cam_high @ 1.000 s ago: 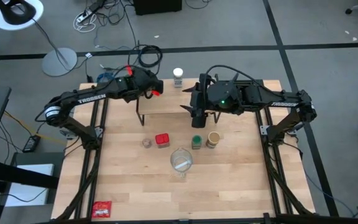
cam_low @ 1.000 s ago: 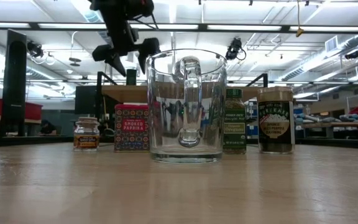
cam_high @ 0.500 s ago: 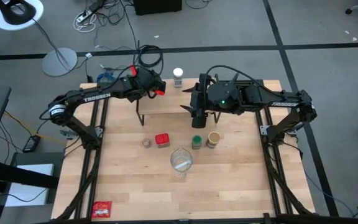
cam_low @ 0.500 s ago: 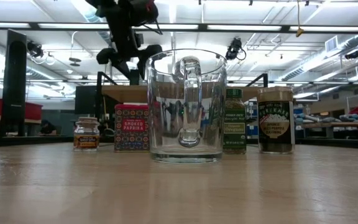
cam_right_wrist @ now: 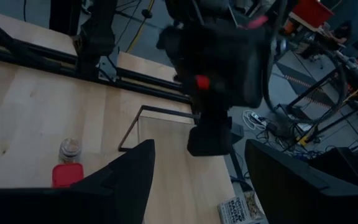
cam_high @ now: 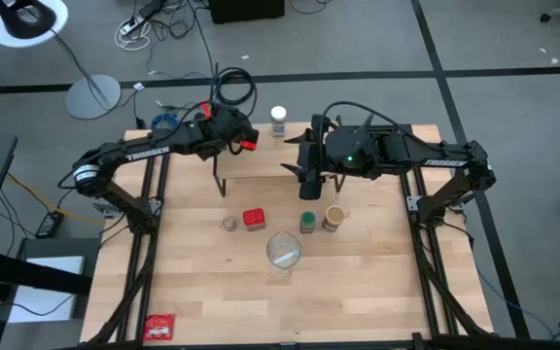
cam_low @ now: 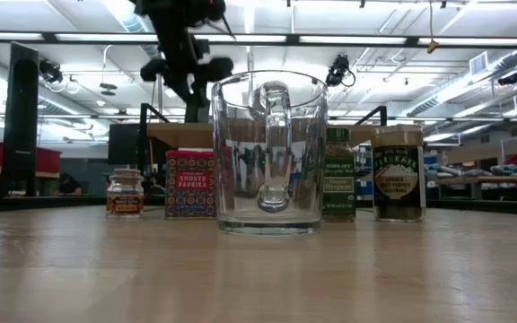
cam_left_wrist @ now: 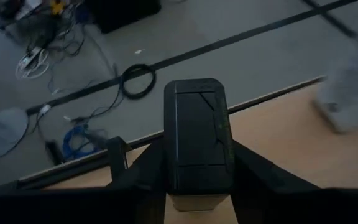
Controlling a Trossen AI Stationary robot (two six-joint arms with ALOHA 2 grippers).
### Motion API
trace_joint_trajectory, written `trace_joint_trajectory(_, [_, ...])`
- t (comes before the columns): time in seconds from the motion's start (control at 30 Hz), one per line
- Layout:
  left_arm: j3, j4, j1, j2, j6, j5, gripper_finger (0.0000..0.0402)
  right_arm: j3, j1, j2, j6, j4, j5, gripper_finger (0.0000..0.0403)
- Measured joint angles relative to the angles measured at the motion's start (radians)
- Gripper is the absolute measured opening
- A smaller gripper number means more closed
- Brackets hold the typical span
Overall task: Shelf spices
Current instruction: Remove the black seasoning can from the shelf
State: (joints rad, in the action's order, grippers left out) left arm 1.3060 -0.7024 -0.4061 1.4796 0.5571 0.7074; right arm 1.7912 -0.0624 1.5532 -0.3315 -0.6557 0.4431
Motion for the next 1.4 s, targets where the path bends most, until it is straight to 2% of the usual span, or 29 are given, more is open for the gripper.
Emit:
trace_joint_trajectory(0.23, [0.121,-0.077,0.105,-0.109,-0.177,-0.005,0.0124,0.000,0.000,0.000,0.006,0.021,0.000,0.0250])
trace_joint_trajectory(0.4, [0.203,-0.274,0.239,-0.165,-0.309,-0.080,0.0124,0.000,0.000,0.000,0.005,0.022,0.013,0.0250])
trace_joint_trajectory(0.57, [0.176,-0.460,0.372,-0.224,-0.218,-0.149,0.0124,0.000,0.000,0.000,-0.019,0.028,0.028,0.0252])
trace_joint_trajectory(0.73, [0.074,-0.475,0.529,-0.239,-0.113,-0.169,0.0124,0.000,0.007,0.000,-0.033,0.051,0.039,0.0250])
trace_joint_trajectory(0.87, [-0.003,-0.443,0.643,-0.241,-0.074,-0.197,0.0124,0.000,0.020,0.000,-0.034,0.080,0.039,0.0250])
trace_joint_trajectory(1.1, [-0.164,-0.190,0.786,-0.241,-0.106,-0.240,0.0124,0.000,0.045,0.000,-0.035,0.089,0.039,0.0249])
trace_joint_trajectory(1.4, [-0.439,0.137,0.826,-0.240,-0.084,-0.362,0.0124,0.000,0.111,0.000,-0.081,0.086,0.035,0.0252])
